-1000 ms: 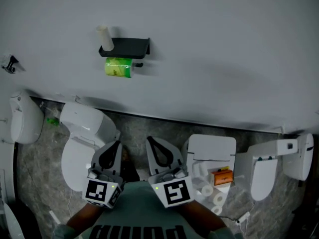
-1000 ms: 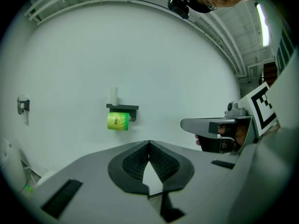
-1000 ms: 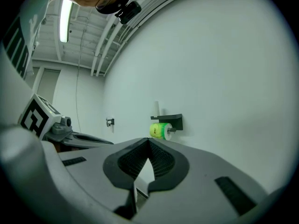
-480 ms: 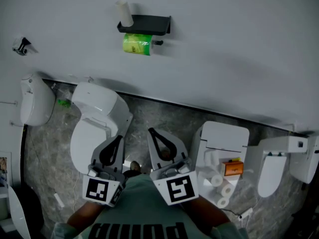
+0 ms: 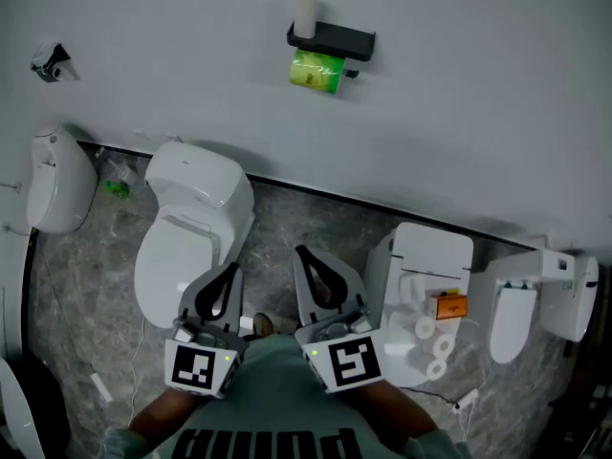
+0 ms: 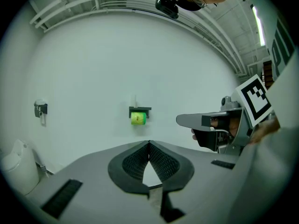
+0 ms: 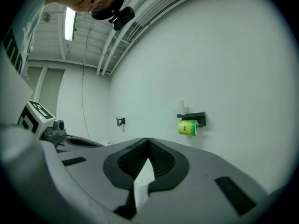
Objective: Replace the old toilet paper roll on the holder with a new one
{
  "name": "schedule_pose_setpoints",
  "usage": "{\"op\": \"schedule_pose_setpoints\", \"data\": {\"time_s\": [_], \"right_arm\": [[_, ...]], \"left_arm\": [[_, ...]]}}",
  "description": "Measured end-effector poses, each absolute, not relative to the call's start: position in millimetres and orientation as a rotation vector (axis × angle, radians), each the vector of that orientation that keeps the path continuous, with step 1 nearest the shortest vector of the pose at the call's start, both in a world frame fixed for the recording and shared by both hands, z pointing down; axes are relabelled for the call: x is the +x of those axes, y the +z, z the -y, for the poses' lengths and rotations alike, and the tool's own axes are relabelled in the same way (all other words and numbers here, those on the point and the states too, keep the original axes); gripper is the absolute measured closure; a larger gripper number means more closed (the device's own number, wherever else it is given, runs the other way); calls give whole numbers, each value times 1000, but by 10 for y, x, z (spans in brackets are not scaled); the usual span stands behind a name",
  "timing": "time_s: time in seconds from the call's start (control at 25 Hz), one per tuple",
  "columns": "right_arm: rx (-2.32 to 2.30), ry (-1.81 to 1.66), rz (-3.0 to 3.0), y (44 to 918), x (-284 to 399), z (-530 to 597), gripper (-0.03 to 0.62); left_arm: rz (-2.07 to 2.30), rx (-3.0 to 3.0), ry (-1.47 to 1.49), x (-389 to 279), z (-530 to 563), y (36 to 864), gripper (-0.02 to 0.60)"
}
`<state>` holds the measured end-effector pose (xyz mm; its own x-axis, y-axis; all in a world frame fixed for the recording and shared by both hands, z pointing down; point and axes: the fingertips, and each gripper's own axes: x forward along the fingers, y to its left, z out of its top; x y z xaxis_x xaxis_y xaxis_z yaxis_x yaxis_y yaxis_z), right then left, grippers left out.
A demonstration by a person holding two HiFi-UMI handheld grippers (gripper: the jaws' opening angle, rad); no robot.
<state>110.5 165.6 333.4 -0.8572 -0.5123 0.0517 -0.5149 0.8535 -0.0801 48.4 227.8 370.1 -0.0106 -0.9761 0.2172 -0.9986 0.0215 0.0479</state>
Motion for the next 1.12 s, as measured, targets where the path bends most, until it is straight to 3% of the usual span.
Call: {"op": "schedule_pose_setpoints", "data": {"time_s": [0.4, 1.12], "right_arm": [[888, 75, 2914, 3405, 1192, -2213, 589], [687, -12, 2947, 3482, 1800, -1644, 591]], "left_arm": [[1997, 2144, 109, 554, -2656, 3831, 578], [2113, 2076, 156, 1197, -2047, 3691, 578]]}}
